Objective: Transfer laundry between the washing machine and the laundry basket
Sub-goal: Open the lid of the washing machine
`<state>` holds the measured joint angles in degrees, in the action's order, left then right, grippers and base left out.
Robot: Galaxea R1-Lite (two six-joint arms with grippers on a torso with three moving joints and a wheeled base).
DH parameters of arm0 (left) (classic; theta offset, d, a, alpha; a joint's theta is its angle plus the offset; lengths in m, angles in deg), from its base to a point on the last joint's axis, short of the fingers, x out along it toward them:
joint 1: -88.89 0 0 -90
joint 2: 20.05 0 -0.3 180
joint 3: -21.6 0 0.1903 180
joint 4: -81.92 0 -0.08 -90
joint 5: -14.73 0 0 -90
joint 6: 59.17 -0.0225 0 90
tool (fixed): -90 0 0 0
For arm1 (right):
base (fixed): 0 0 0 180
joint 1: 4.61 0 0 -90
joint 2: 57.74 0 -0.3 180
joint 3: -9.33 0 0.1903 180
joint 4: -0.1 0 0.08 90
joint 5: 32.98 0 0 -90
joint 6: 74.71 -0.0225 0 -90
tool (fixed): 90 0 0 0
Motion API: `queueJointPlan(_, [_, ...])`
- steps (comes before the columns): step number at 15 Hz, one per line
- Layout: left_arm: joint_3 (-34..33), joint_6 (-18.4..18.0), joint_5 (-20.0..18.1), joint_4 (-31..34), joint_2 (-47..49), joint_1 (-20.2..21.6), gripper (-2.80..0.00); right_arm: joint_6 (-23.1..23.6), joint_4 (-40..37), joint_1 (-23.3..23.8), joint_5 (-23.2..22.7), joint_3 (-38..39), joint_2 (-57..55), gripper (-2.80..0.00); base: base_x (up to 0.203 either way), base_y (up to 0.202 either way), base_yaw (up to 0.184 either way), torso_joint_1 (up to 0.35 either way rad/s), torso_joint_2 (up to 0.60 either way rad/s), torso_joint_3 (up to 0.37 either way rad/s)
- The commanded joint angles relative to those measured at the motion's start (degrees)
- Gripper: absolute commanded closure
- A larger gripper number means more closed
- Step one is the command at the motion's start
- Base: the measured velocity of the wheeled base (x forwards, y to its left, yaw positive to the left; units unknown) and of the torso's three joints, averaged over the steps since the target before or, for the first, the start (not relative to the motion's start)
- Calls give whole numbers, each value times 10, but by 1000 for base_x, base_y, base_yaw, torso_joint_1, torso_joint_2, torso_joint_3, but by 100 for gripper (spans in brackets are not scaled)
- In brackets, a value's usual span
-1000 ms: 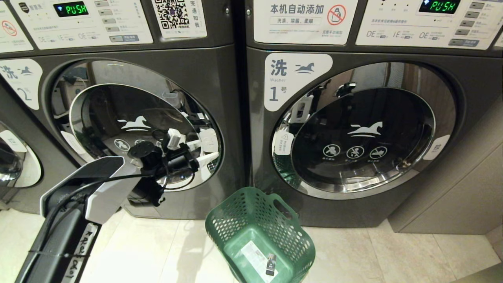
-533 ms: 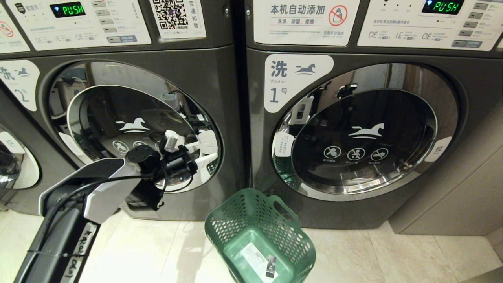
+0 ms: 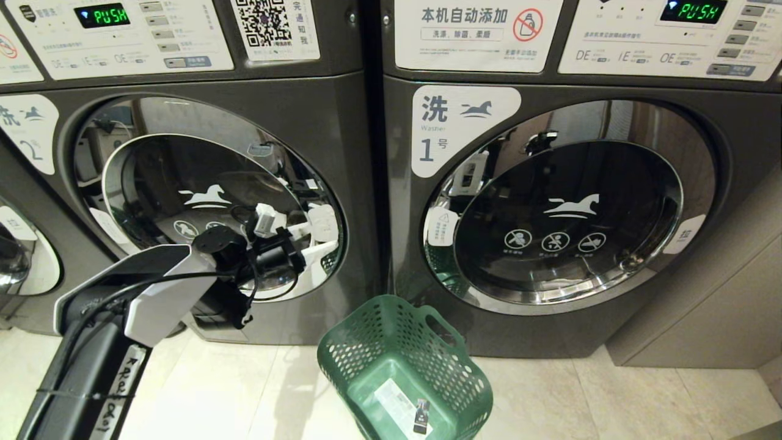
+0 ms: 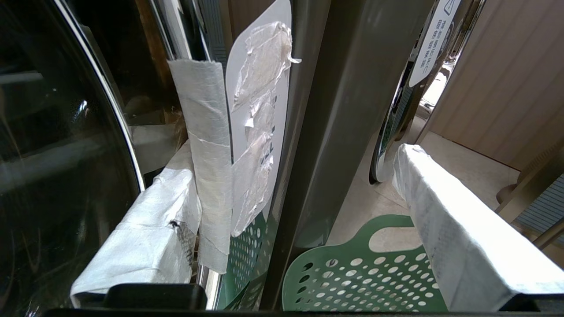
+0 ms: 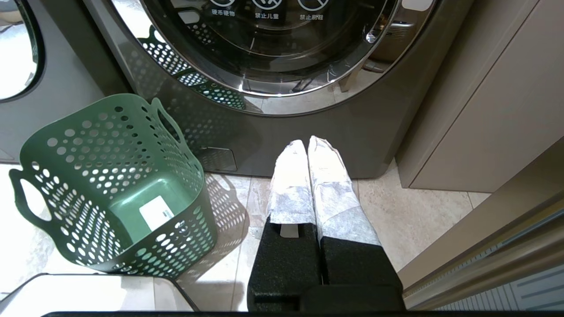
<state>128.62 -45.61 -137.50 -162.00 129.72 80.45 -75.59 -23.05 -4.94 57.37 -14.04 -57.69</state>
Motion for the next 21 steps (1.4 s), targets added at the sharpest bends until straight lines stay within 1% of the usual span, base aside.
queueJointPlan(1, [-2,1,-4,-4,-5,-20,-280,0,0,0,0,0,0,0,0,0,0,0,0,0])
queueJointPlan(2, [-4,1,-4,-4,-8,-20,-280,0,0,0,0,0,0,0,0,0,0,0,0,0])
queueJointPlan(4, [-35,-4,-6,-4,-18,-20,-280,0,0,0,0,0,0,0,0,0,0,0,0,0])
queueJointPlan(6, [-67,-26,-19,-4,-25,-20,-280,0,0,0,0,0,0,0,0,0,0,0,0,0])
queueJointPlan(7, [-73,-32,-20,-4,-26,-20,-280,0,0,0,0,0,0,0,0,0,0,0,0,0])
queueJointPlan(9, [-72,-31,-18,-4,-26,-19,-280,0,0,0,0,0,0,0,0,0,0,0,0,0])
queueJointPlan(12, [-72,-35,-14,-4,-24,-8,-280,0,0,0,0,0,0,0,0,0,0,0,0,0])
queueJointPlan(14, [-72,-36,-11,-4,-20,16,-280,0,0,0,0,0,0,0,0,0,0,0,0,0])
queueJointPlan(16, [-70,-31,-12,-4,-17,50,-280,0,0,0,0,0,0,0,0,0,0,0,0,0])
queueJointPlan(21, [-68,-39,-10,-4,-6,155,-280,0,0,0,0,0,0,0,0,0,0,0,0,0])
